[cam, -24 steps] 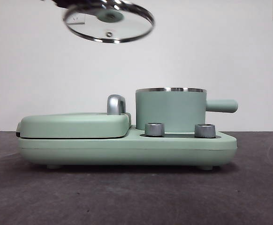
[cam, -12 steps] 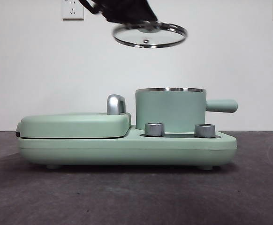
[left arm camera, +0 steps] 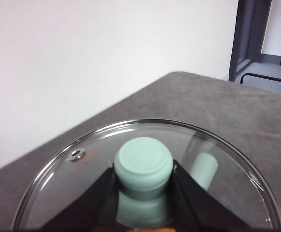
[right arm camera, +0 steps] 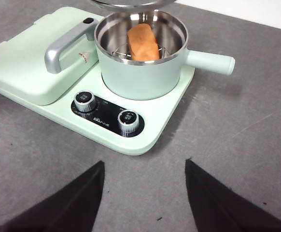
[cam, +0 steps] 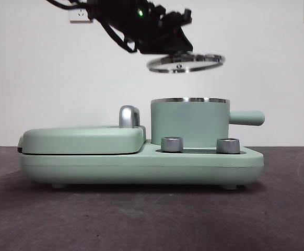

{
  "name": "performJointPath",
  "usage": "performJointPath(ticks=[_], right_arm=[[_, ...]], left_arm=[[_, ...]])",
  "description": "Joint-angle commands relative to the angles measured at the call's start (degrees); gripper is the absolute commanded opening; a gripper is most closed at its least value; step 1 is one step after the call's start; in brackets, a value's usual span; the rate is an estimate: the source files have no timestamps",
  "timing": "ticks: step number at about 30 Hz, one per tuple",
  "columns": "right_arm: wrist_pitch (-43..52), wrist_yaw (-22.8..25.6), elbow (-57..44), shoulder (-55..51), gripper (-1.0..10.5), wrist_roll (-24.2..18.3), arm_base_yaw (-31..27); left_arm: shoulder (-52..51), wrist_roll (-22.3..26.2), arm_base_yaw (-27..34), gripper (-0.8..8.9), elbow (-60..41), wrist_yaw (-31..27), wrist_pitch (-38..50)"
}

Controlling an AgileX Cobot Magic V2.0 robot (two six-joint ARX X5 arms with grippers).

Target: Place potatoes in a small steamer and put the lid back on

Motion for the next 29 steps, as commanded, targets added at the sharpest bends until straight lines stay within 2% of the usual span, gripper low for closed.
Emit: performJointPath(ticks=[1,29], right_arm=[[0.15,0.02,0.22,0.13,2.6,0.57,0.24],[0.61,0.09,0.22,0.17,2.6,0.33,0.24]], left_arm=[[2.56,-0.87,-0.39,0.15,2.23,0.24,2.03],[7.02,-0.57,-0.39,0.15,2.78,0.24,-0.83]])
